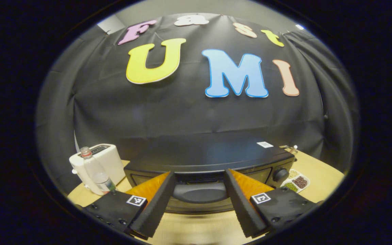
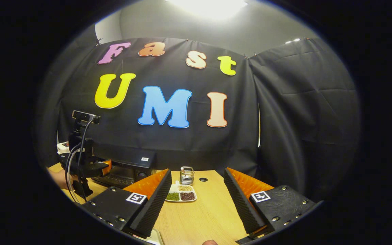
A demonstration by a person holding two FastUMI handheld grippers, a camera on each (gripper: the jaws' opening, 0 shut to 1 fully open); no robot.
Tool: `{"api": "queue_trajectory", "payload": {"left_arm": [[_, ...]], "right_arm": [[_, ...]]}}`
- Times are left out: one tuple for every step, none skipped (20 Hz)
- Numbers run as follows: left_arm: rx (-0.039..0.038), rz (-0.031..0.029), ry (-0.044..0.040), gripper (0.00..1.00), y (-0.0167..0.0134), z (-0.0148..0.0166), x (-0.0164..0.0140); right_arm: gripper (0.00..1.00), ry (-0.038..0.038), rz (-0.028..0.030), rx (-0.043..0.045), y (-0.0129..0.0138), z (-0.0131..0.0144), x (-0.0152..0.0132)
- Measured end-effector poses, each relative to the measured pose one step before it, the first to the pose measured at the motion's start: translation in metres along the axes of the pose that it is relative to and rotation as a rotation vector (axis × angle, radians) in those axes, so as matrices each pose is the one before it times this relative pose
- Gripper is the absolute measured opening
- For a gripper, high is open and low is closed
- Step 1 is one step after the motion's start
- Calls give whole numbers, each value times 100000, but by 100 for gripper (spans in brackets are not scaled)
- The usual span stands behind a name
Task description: Open the electric oven with the left hand, put the food in, and close the electric oven.
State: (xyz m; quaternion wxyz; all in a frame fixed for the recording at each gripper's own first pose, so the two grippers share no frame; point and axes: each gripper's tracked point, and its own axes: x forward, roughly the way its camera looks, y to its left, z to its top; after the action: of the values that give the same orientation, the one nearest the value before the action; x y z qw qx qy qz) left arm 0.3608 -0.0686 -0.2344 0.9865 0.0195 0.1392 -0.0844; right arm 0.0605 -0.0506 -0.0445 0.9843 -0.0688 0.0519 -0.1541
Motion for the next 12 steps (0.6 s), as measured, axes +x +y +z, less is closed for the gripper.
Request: {"api": "queue_trajectory", "payload": {"left_arm": [[524,136,-1532,97,-77,145,-309],[-122,224,800,97,-2,-370,-267],[-530,166,-577,97,116,-43,-391],[-254,196,440,94,-31,-184,-353],[-17,256,34,96,-27,-161,-546],[263,335,143,92,-21,-147,-528],[16,345,436,96,-82,-469,-653],[-223,181,195,100,-51,-237,-600],[-251,326,893,96,-54,-551,-570],[-232,344,263,96,31,-157,-587],[10,224,973,91,-127,-599,-677],[82,249,465,93,5,-279,-489]], "right_arm": [[96,58,306,-119,-104,-25,-21],[96,52,440,217,29,3,-47],[96,-106,302,322,-192,-78,-84],[96,-101,343,300,-91,43,-16],[96,-13,513,150,-61,-24,-115],[96,31,539,50,-47,-53,-80],[96,-37,662,96,-66,-96,-101],[96,72,562,156,-87,-31,-100],[96,155,710,232,-95,-94,-141],[96,134,623,277,-115,-70,-97],[96,-78,509,303,-157,13,-156],[96,-93,693,294,-91,10,-112]]}}
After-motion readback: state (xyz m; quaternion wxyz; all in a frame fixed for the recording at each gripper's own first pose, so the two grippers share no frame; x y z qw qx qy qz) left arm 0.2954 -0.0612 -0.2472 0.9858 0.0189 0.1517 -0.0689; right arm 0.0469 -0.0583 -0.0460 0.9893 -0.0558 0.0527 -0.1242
